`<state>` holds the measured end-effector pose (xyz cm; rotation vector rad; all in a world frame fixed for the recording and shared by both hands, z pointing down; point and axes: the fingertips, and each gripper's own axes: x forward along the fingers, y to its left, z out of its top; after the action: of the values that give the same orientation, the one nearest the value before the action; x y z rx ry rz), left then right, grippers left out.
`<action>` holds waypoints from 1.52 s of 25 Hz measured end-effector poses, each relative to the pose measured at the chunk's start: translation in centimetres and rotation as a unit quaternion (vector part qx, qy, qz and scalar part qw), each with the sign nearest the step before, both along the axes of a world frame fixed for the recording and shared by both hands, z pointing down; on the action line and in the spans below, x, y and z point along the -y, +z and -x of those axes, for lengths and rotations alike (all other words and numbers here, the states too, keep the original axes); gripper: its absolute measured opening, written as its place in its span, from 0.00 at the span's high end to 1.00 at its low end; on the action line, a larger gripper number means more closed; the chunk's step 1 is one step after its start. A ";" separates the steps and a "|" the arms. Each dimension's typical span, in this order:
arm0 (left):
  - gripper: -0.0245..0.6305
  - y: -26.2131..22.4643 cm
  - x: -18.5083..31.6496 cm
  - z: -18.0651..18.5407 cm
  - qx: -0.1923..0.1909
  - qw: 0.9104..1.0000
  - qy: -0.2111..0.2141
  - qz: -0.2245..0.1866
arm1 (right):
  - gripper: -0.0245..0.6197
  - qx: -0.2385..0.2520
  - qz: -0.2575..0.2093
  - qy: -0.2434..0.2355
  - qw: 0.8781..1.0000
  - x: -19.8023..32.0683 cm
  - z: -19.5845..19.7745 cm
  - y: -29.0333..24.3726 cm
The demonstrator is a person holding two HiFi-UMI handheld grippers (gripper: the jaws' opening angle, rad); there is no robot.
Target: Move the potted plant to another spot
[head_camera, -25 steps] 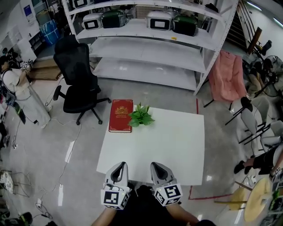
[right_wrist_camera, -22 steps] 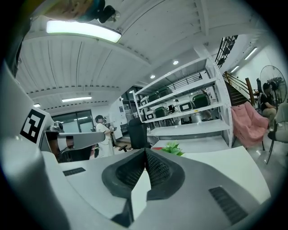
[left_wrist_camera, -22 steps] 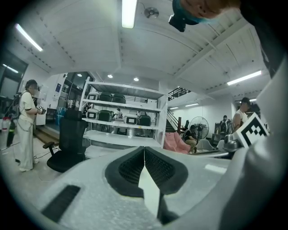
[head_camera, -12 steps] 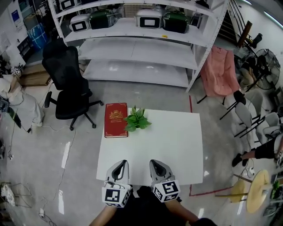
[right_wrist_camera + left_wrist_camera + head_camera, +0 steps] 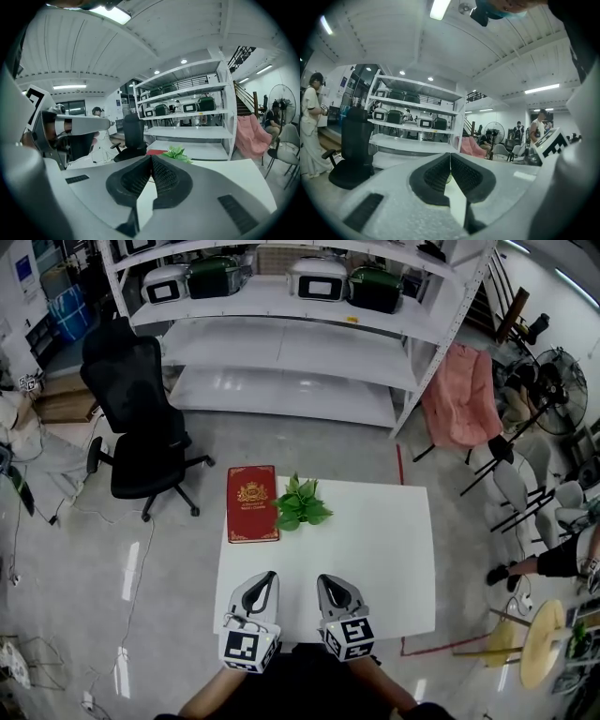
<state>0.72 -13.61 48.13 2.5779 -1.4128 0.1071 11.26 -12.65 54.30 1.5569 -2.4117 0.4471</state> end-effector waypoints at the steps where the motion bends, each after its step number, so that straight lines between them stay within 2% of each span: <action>1: 0.93 0.0 0.3 0.2 0.001 1.000 0.004 0.003 | 0.94 -0.006 0.002 -0.001 1.000 0.5 0.1 0.2; 8: 0.93 0.2 2.7 1.0 -0.004 1.000 0.014 0.008 | 0.94 -0.048 0.022 -0.015 0.999 4.0 0.9 1.7; 15: 0.93 0.1 4.9 1.3 -0.008 1.000 0.021 0.007 | 0.94 -0.122 0.064 -0.073 0.988 7.7 2.2 5.3; 19: 0.93 0.3 6.1 1.6 -0.006 1.000 0.024 0.015 | 0.94 -0.185 0.080 -0.109 0.973 9.7 2.3 7.6; 25: 0.93 1.0 7.5 2.1 -0.006 0.999 0.022 0.028 | 0.94 -0.274 0.094 -0.157 0.944 12.5 2.9 10.5; 38: 0.93 2.6 10.1 2.3 -0.010 0.999 0.013 0.048 | 0.94 -0.381 0.109 -0.216 0.893 16.9 3.5 15.6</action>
<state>-1.58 -23.73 50.73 2.5127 -1.3348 0.1476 7.76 -29.59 69.92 0.8239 -1.9001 -0.0036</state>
